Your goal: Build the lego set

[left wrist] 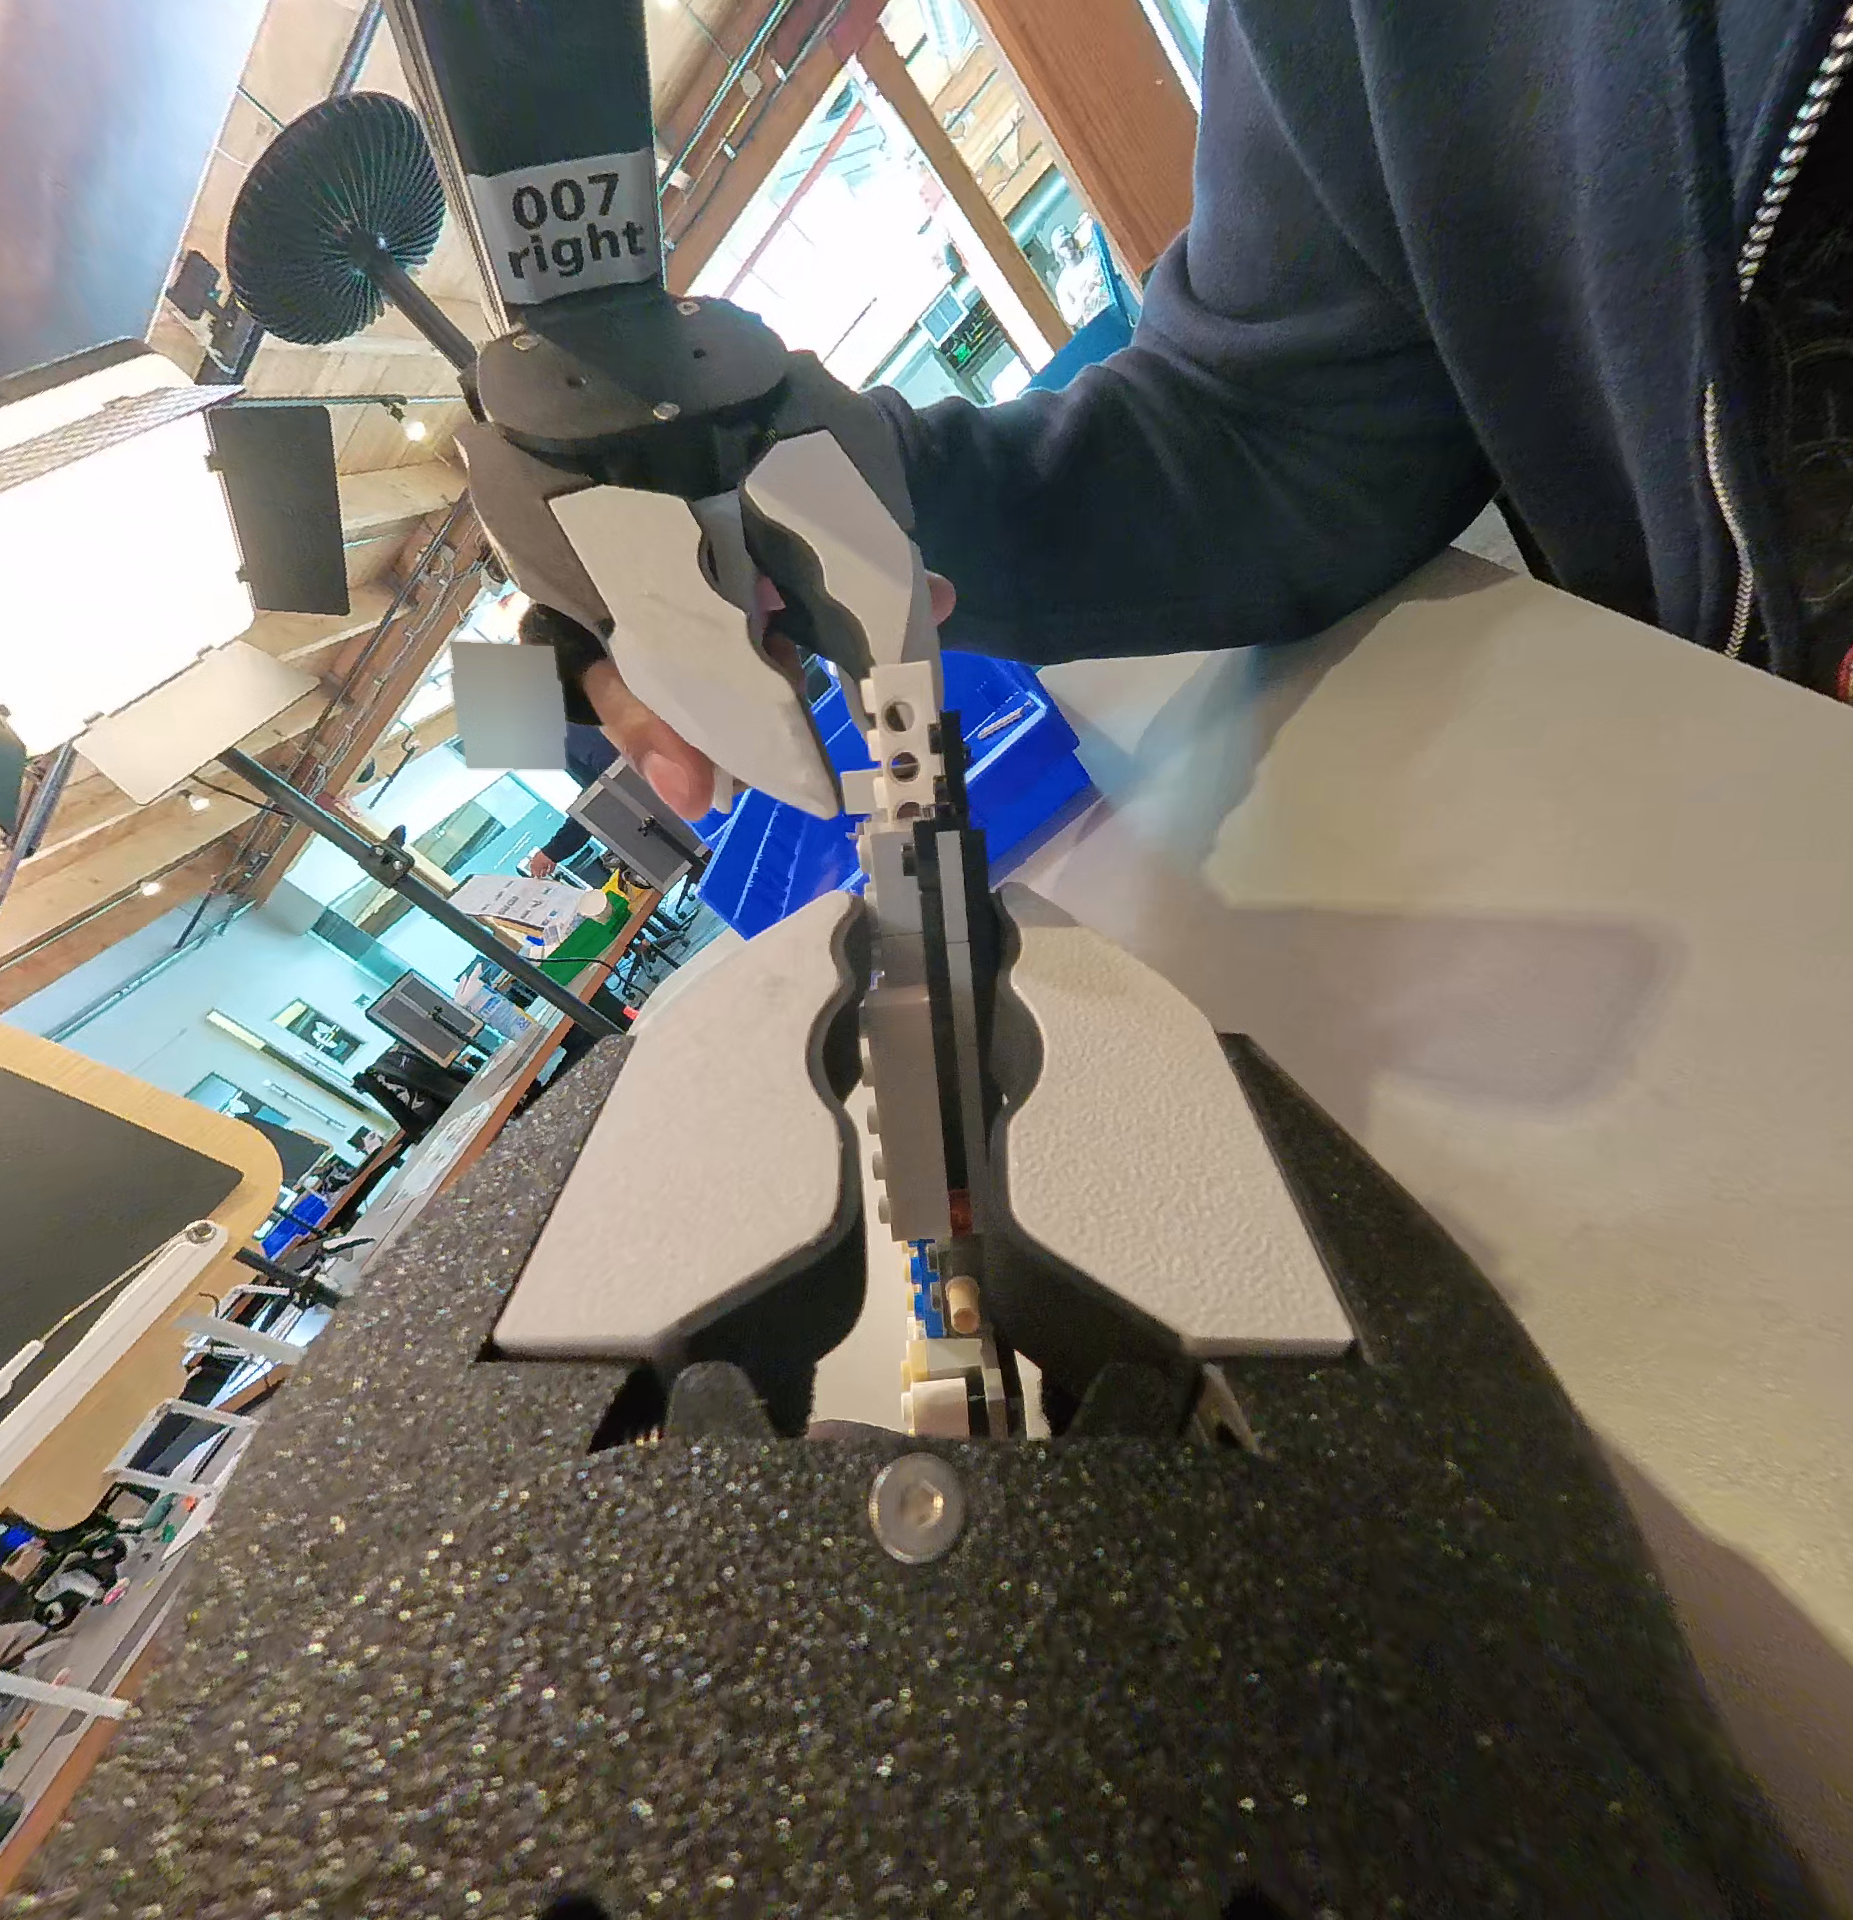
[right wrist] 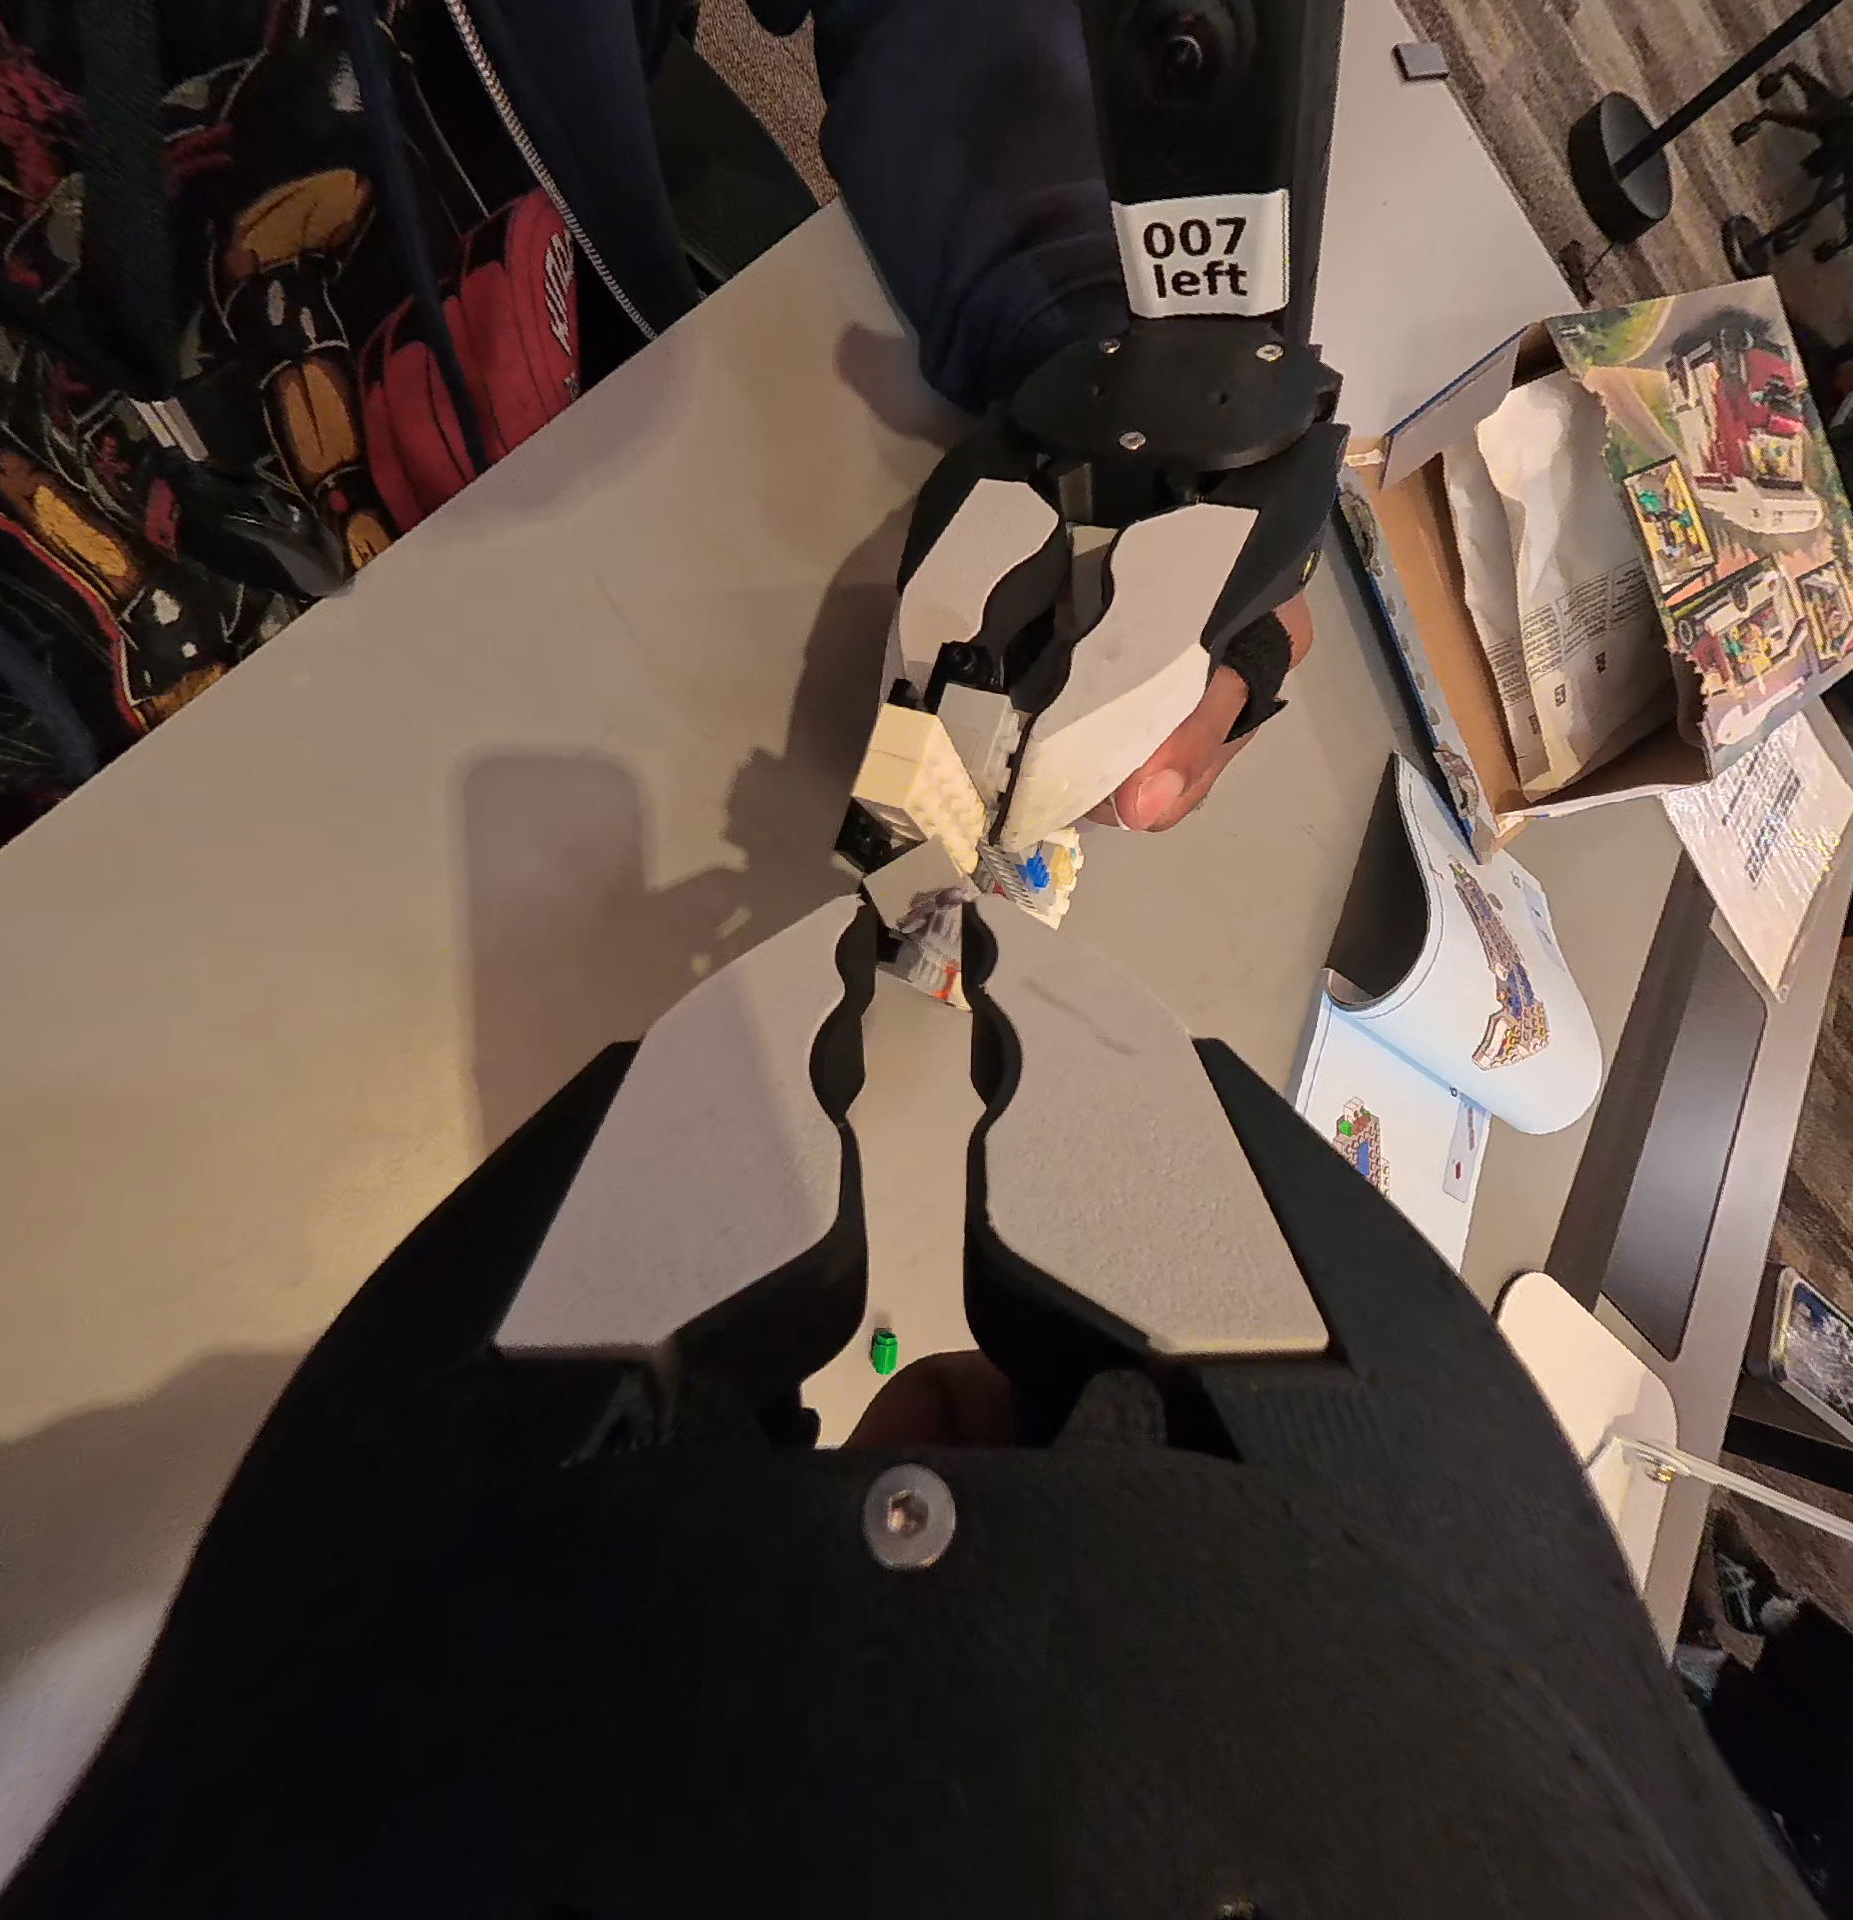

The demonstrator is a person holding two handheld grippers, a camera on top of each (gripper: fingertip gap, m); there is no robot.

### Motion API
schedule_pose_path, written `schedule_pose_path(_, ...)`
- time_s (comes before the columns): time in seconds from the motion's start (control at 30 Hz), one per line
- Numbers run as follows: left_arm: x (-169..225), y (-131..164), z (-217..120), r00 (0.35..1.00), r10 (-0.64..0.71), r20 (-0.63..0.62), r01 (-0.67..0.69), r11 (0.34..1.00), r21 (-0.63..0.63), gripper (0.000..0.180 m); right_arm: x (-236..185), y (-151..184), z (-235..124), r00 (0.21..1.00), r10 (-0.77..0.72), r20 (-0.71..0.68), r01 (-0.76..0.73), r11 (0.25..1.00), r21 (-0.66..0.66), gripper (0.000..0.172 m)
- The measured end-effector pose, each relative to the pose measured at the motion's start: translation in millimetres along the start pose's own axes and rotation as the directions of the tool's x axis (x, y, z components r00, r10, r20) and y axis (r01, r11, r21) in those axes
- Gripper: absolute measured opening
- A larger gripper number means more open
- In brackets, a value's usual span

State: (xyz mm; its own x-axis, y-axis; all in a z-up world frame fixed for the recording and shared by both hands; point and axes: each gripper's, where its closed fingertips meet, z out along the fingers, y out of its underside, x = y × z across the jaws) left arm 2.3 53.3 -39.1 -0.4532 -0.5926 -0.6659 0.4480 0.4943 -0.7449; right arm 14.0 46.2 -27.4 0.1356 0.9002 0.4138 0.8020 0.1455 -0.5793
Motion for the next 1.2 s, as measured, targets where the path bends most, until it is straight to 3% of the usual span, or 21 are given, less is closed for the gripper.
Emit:
schedule_pose_path(0.7,-1.6,-1.4,-1.0,1.000,-0.012,0.005,0.012,1.000,0.009,0.020,5.0,-5.0,1.4,1.000,0.014,-0.013,-0.013,0.997,0.079,0.018)
schedule_pose_path(1.2,-6.3,-1.4,-2.4,0.999,-0.019,0.030,0.019,1.000,0.010,0.020,3.6,-4.8,2.5,0.999,-0.019,-0.032,0.020,0.999,0.037,0.015)
